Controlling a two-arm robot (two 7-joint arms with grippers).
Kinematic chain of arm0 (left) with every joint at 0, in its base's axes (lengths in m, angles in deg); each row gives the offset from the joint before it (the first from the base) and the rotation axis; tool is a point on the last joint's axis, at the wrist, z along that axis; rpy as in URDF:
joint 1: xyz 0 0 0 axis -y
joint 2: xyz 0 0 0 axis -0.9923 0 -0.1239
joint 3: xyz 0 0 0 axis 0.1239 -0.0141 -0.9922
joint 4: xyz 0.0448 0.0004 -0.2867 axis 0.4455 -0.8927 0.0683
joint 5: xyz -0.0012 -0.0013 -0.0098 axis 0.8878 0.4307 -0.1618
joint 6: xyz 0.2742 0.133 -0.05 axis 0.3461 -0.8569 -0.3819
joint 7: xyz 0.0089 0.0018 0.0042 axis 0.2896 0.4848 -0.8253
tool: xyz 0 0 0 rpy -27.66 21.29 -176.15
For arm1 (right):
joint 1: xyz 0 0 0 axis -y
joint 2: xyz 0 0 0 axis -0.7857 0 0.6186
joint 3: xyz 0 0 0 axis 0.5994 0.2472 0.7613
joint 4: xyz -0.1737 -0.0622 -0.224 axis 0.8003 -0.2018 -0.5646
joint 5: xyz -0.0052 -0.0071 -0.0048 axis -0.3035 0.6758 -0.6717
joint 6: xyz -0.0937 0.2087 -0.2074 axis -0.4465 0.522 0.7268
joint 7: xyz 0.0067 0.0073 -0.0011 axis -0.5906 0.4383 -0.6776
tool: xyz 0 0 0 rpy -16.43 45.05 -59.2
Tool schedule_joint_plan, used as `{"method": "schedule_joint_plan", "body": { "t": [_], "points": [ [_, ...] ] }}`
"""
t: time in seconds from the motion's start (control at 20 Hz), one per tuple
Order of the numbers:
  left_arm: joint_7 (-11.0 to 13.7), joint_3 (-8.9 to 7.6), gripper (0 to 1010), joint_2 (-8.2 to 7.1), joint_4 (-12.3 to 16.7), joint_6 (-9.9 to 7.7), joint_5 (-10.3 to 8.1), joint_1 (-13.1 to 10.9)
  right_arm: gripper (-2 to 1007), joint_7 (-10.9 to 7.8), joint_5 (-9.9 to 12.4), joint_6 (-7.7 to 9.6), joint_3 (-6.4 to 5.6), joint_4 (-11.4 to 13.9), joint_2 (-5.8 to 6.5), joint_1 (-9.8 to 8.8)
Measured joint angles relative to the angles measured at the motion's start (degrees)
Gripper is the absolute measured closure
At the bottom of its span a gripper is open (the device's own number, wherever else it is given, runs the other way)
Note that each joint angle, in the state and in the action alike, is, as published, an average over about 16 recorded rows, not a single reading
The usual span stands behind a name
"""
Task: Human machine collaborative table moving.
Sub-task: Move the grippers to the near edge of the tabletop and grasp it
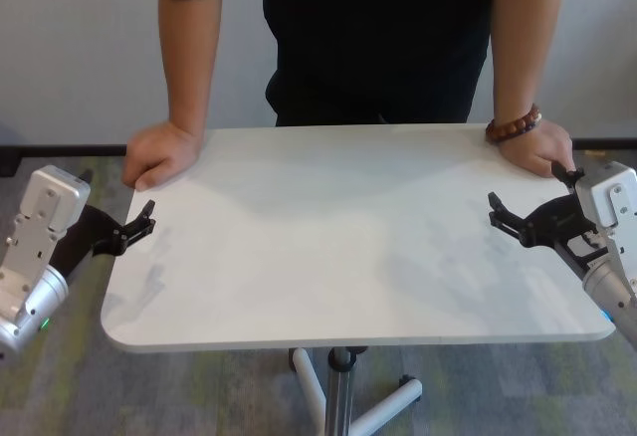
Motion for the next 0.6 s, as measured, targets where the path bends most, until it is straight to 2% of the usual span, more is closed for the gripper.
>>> {"method": "schedule_joint_plan", "body": {
  "t": [0.6],
  "points": [
    [0.00,0.00,8,0.00,0.00,0.00,0.00,0.00,0,0.00,0.00,0.00,0.00,0.00,0.00,0.00]
  ]
}}
